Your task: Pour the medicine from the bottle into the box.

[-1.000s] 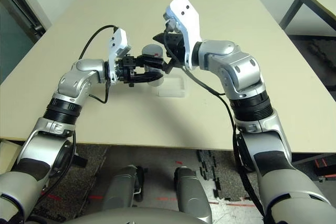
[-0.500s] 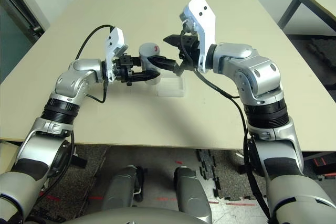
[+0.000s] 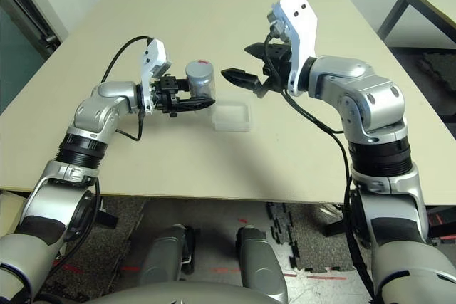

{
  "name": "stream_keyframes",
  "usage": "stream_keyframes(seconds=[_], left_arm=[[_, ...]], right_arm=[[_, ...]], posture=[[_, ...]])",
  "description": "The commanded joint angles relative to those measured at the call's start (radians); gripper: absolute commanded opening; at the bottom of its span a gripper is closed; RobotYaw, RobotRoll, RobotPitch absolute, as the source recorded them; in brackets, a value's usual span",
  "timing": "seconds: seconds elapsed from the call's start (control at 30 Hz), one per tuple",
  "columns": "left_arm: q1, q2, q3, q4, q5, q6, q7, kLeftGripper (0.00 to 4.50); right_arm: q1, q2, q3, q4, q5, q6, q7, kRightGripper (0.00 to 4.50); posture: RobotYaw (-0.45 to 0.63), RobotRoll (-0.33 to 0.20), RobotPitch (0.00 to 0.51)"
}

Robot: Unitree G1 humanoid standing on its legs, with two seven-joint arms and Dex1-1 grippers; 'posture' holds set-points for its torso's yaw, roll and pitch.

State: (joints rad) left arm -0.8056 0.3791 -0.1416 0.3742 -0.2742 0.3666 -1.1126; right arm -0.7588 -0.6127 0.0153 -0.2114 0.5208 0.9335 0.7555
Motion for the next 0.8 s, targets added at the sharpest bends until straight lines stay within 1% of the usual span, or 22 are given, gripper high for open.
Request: stream_keyframes(seconds=[0.03, 0.37, 0.5, 0.8], left_arm=[[-0.002, 0.005, -0.003, 0.028, 0.012, -0.019, -0.011, 2.46], [-0.028, -0.010, -0.007, 0.086, 0.020, -0.055, -0.012, 2.46], [-0.031, -0.021, -0.014, 0.088, 0.023, -0.059, -0.013, 2.46], [-0.037, -0.041, -0.018, 0.087, 0.025, -0.057, -0.014, 2.46]], right_arm=[[-0.013, 0.014, -0.004, -0.042, 0.039, 0.031, 0.001, 4.50], [-0.073, 0.109, 0.060, 0.003, 0.009, -0.018, -0.021, 4.50], [-0.102, 0.149, 0.100, 0.049, -0.030, -0.060, -0.032, 4.50], [-0.130, 0.198, 0.161, 0.158, -0.138, -0.158, -0.037, 4.50]], posture=[[0.00, 0.000, 0.094], [-0.01, 0.000, 0.091], [0.00, 0.000, 0.090], [0.00, 0.000, 0.092]])
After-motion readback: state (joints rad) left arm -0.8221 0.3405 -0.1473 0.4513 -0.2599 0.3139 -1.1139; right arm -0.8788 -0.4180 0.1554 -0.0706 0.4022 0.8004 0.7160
